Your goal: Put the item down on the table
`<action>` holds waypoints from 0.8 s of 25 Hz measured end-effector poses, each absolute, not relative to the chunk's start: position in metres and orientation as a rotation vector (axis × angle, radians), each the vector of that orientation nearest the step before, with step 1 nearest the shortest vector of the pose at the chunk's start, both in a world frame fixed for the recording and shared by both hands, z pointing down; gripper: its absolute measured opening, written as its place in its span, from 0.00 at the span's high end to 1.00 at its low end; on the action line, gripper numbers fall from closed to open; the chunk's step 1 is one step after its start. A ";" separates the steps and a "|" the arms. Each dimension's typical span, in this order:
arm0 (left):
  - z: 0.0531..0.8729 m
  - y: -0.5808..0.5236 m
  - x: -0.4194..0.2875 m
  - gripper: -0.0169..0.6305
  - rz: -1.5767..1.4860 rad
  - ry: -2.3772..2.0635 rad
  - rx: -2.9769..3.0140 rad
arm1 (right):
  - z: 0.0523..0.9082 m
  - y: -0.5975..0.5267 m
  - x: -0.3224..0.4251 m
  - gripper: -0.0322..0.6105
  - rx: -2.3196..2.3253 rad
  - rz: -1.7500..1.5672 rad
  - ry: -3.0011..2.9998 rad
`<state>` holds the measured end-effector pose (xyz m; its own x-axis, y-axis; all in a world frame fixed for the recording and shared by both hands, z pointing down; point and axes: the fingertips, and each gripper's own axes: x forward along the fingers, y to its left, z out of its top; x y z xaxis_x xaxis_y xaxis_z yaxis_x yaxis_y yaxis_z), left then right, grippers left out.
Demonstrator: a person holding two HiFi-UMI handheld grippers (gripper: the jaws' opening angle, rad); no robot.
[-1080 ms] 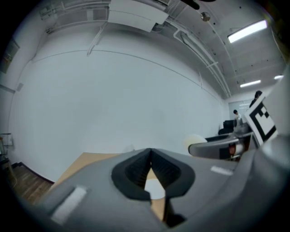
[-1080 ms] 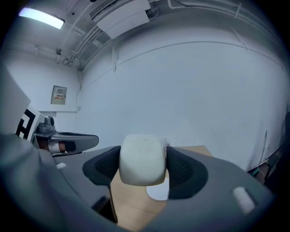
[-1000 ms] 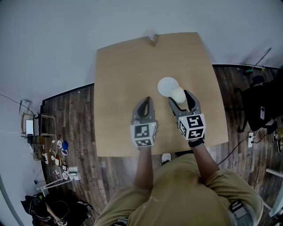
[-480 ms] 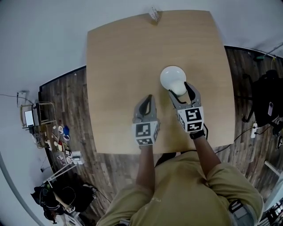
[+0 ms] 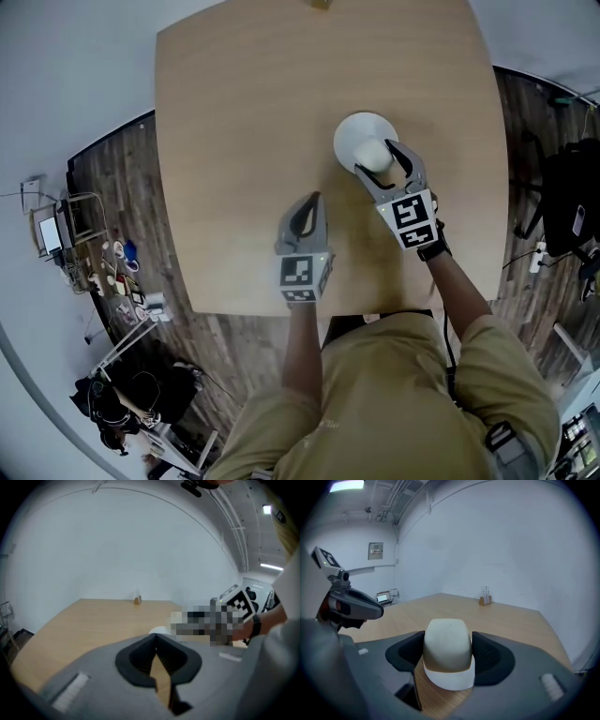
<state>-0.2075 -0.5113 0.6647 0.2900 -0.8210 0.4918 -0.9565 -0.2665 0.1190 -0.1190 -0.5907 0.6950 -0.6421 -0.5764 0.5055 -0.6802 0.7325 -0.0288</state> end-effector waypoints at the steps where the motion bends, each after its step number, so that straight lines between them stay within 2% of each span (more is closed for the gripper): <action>1: 0.669 -0.511 -0.207 0.97 0.483 -1.588 2.169 | 0.701 -0.591 -0.121 0.46 0.899 0.278 -2.469; 20: 0.720 -0.497 -0.226 0.97 0.529 -1.513 2.105 | 0.787 -0.615 -0.135 0.46 0.009 -0.093 -2.368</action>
<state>-0.2256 -0.4974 0.7199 0.3103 -0.7601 0.5709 -0.9503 -0.2652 0.1634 -0.1354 -0.6147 0.7868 -0.7166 -0.0337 0.6966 0.0209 0.9973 0.0698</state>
